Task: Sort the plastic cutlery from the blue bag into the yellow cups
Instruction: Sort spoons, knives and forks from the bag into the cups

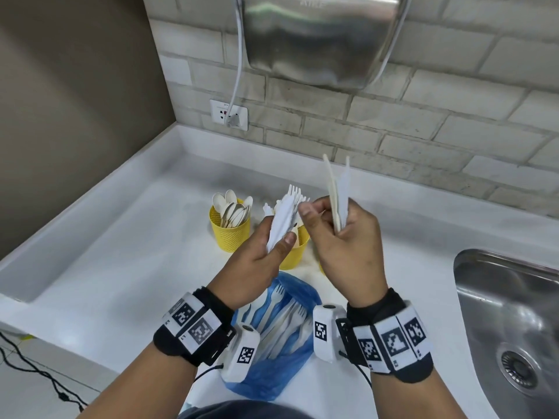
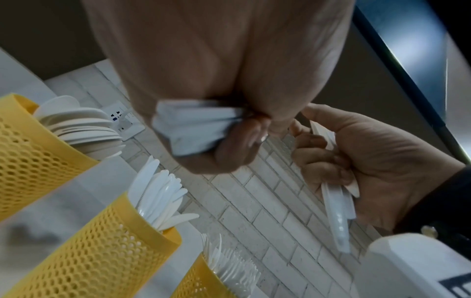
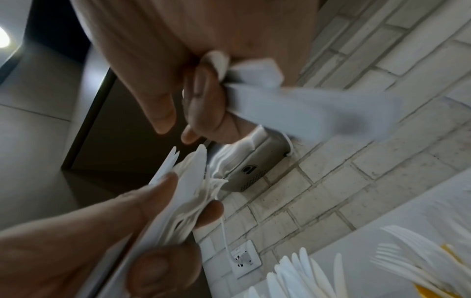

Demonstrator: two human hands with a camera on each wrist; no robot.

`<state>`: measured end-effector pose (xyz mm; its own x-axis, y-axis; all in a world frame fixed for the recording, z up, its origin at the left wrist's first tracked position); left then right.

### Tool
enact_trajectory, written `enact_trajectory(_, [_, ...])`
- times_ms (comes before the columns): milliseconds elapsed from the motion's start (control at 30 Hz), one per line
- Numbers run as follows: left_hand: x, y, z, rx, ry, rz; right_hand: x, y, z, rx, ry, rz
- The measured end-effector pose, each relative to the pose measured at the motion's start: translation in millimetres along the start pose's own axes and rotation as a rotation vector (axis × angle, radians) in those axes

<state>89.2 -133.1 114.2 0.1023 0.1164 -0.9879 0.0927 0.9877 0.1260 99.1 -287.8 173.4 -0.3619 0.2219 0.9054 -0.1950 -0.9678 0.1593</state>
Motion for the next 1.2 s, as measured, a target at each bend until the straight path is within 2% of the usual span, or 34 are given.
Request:
enact_trajectory(100, [-9, 0, -1, 0.004, -0.092, 0.069, -2, -4, -2, 0.065, 0.013, -0.133])
enact_trajectory(233, [-12, 0, -1, -0.026, -0.109, 0.144, -1, -10, -2, 0.084, 0.027, -0.193])
enact_trajectory(400, [-8, 3, -2, -0.078, -0.123, 0.2, -3, -14, -3, 0.064, 0.019, -0.134])
enact_trajectory(567, [-6, 4, -7, -0.102, -0.128, 0.274, 1, -11, -1, -0.064, 0.005, -0.002])
enact_trajectory(733, [-7, 1, -8, -0.093, -0.139, 0.299, 2, -6, 0, 0.024, -0.003, 0.017])
enact_trajectory(833, [-9, 1, -9, -0.102, -0.137, 0.301, 0, -4, 0, 0.003, 0.009, -0.012])
enact_trajectory(1067, [-11, 1, -10, -0.09, -0.107, 0.202, 4, 0, 4, -0.117, -0.196, 0.356])
enact_trajectory(1200, [-12, 1, -10, -0.083, -0.065, 0.108, 4, 6, 9, -0.218, -0.262, 0.486])
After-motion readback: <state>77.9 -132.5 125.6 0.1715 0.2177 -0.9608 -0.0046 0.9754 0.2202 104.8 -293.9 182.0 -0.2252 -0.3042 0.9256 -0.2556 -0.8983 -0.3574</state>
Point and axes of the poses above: each hand's wrist, its own z-axis towards the middle knuckle, its own y-axis out of the back of the hand, x = y × z, the point moved 1 cm from there along z, towards the middle knuckle, and after that the axes turned 6 degrees about -x, right-handed, at the moved point
